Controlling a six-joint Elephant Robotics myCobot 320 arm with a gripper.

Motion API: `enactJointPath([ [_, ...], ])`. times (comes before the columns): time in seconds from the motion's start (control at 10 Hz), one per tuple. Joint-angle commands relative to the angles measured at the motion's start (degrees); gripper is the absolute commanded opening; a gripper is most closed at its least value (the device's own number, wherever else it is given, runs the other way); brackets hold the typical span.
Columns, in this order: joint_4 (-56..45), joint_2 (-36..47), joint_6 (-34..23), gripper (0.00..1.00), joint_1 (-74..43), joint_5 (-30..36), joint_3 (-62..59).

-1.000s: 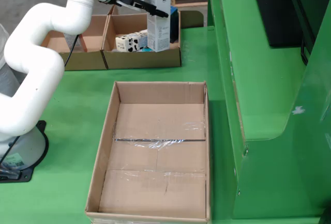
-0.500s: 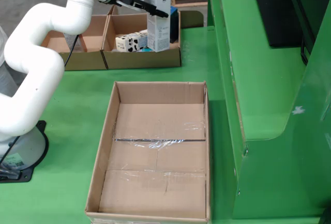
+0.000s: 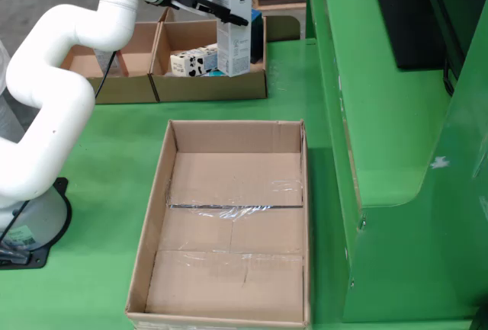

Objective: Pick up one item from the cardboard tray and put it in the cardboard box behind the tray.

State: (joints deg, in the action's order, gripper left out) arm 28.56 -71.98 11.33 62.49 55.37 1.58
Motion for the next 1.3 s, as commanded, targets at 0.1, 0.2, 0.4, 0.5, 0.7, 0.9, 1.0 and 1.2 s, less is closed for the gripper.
enactJointPath([
  [0.1, 0.79, 1.37, 0.0, 0.6, -0.6, -0.73, -1.58],
  [0.2, 0.79, 1.37, 0.0, 0.7, -0.6, -0.73, -1.58],
  [0.4, 0.79, 1.37, 0.0, 0.9, -0.6, -0.73, -1.58],
  [0.5, 0.79, 1.37, 0.0, 1.0, -0.6, -0.73, -1.58],
  [0.7, 0.79, 1.37, 0.0, 1.0, -0.6, -0.73, -1.58],
  [0.9, 0.79, 1.37, 0.0, 1.0, -0.6, -0.73, -1.58],
  [1.0, 0.79, 1.37, 0.0, 1.0, -0.6, -0.73, -1.58],
  [1.2, 0.79, 1.37, 0.0, 1.0, -0.6, -0.73, -1.58],
])
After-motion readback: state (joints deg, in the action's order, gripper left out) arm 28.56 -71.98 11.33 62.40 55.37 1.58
